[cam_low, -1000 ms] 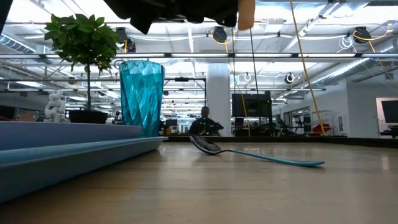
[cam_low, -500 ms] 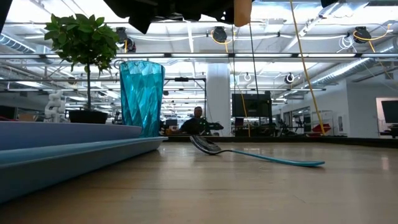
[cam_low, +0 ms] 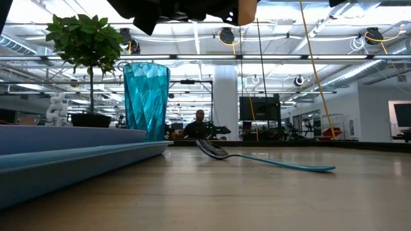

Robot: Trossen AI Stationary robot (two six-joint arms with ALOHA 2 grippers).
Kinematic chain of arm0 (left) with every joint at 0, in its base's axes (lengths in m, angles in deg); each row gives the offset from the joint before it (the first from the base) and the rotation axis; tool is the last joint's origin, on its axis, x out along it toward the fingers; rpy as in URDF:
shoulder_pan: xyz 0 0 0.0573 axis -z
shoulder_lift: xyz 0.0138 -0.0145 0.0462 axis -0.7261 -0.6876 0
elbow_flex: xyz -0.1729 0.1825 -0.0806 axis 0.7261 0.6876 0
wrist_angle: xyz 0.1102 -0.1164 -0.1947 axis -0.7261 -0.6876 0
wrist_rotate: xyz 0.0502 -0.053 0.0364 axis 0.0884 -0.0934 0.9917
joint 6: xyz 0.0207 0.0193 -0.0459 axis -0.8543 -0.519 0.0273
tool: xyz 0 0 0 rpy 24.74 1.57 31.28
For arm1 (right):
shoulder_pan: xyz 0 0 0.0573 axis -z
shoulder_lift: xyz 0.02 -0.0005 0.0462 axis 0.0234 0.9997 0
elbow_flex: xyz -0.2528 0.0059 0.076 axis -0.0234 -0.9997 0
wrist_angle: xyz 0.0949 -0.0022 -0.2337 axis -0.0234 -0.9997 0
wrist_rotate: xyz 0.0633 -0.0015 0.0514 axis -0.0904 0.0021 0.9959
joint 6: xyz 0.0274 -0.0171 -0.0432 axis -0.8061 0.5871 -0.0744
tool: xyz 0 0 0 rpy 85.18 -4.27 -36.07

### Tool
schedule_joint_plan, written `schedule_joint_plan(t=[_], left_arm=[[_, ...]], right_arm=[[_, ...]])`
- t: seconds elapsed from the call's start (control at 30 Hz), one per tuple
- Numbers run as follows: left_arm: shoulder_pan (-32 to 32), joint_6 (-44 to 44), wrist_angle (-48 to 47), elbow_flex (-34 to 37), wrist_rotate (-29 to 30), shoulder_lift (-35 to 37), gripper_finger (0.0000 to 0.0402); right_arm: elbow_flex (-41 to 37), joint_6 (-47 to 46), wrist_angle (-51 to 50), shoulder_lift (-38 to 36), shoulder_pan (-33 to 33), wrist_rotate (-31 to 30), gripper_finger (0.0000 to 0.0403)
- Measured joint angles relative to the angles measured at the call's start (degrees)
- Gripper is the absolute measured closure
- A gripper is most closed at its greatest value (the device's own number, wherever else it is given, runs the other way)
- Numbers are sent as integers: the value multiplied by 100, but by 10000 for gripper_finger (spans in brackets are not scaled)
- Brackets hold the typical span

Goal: Pick and place plate/cup/fork/spoon on tray
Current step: Put the yellow fork to the right of the purple plate on the blue tray

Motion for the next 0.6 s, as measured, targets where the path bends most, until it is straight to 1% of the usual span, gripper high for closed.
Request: schedule_joint_plan(t=[0.23, 0.37, 0.6], left_arm=[[-42, 248, -58, 0, -20, 0, 352], [-57, 392, -59, 0, -22, 0, 352], [-94, 457, -127, -2, 91, 2, 352]], right_arm=[[0, -266, 166, 0, 0, -2, 314], [0, -628, 346, 0, 0, -13, 316], [37, -508, 484, -6, -31, 62, 316]])
